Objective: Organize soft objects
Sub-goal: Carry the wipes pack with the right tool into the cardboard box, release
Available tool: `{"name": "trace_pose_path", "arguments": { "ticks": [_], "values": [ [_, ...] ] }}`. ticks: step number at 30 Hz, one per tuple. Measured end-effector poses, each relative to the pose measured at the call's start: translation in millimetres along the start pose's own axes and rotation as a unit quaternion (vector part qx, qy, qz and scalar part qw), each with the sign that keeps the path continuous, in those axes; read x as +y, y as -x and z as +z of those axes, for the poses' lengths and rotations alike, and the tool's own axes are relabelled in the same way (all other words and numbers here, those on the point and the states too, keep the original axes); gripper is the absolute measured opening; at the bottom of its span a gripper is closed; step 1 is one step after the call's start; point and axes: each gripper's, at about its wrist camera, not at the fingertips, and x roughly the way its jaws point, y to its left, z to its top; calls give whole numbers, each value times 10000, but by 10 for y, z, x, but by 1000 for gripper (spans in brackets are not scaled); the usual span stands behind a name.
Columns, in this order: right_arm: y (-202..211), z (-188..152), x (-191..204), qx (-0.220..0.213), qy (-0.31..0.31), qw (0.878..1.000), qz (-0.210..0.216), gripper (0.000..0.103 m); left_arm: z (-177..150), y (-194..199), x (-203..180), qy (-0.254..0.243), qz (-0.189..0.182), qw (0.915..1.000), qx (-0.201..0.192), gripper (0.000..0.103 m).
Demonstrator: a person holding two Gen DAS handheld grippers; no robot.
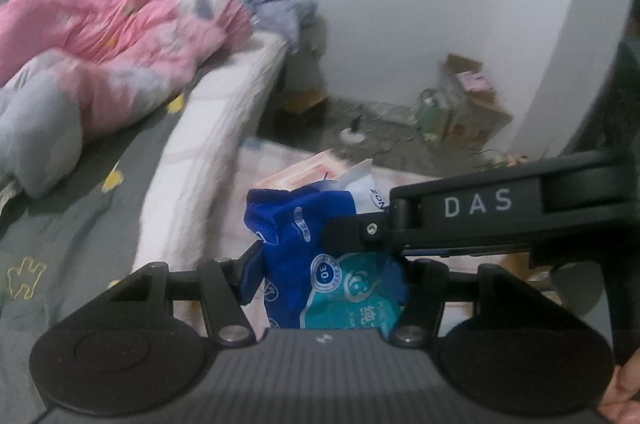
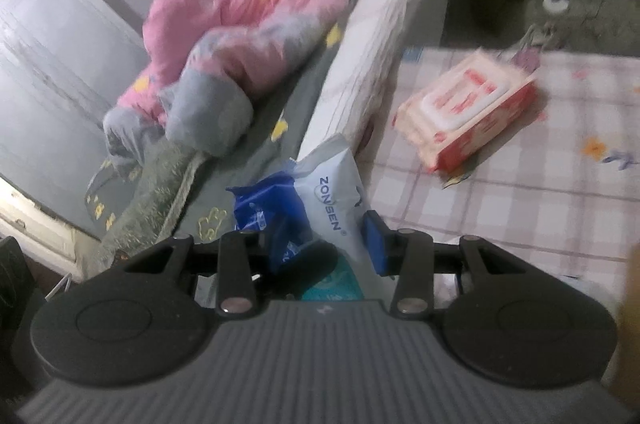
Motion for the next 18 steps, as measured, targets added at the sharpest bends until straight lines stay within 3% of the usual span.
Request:
{"name": "trace_pose_path", "arguments": {
  "ticks": [4,9,13,18],
  "values": [
    [630,-132,-192,-339,-59,9992,-206,39,-11,188,-478,-260,-353,9990,-105,60],
    [1432,-420,-725,-609,-527,9951,-577,39,-162,269,-1220,-659,-956,9932,75,60],
    [1952,-809,-1273,-717,-1097,9872,-905,40,-389,166,-1823,-1015,-1427,9835,450,60],
    [2186,-1384,-1952,-612,-1909,9738,-1076,40,-759,-160,-2369,-1340,-1779,9676,1192,60]
  ]
}}
